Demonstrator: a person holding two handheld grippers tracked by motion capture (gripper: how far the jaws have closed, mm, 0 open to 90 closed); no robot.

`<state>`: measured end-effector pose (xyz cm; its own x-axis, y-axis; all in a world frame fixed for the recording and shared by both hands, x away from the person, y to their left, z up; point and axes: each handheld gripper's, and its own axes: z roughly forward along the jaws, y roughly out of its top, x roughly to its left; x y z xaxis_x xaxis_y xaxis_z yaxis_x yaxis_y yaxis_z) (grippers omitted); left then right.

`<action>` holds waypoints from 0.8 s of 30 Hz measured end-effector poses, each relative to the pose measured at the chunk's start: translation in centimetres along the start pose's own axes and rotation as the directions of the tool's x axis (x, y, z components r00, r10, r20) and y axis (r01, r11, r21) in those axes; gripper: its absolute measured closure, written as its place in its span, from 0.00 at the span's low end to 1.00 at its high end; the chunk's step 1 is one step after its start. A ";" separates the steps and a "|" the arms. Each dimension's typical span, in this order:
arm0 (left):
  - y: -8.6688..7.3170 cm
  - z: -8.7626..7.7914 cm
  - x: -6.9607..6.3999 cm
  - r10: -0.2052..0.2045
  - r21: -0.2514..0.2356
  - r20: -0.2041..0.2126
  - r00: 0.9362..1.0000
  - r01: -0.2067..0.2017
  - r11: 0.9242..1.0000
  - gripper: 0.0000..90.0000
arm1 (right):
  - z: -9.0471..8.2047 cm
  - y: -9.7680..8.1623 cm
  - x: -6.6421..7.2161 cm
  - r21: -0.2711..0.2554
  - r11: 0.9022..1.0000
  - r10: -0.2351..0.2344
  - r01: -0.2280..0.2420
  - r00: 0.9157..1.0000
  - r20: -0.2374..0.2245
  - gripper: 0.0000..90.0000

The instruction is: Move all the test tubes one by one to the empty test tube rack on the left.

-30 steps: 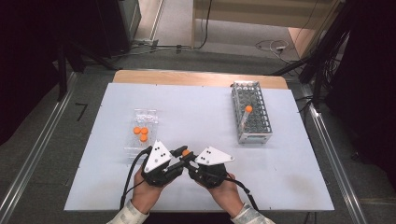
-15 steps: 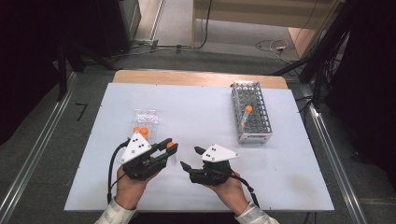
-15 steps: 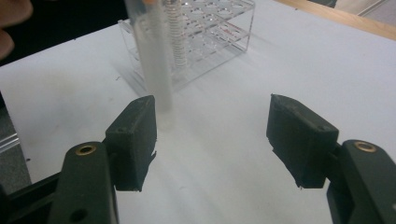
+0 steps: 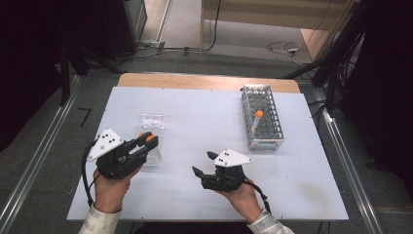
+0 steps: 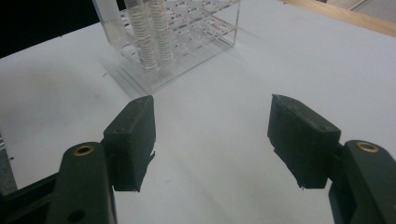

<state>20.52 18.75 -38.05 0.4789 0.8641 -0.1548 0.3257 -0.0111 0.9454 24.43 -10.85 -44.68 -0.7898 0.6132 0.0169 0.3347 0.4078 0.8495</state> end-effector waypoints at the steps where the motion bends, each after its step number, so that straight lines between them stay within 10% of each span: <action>1: 0.1 -0.2 0.2 -0.001 -0.001 -0.004 1.000 0.001 1.000 0.78 | 0.0 0.0 0.0 0.000 1.000 -0.001 0.001 1.000 0.000 0.34; 24: -0.3 0.0 2.6 0.022 -0.003 -0.158 0.987 -0.023 1.000 0.78 | 0.0 0.0 -0.1 0.003 1.000 -0.003 0.003 1.000 0.009 0.34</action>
<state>21.68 21.00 -38.77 0.3513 0.9323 -0.0863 0.3124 -0.0298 0.9495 24.50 -10.93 -44.72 -0.7858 0.6184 0.0097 0.3343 0.4115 0.8479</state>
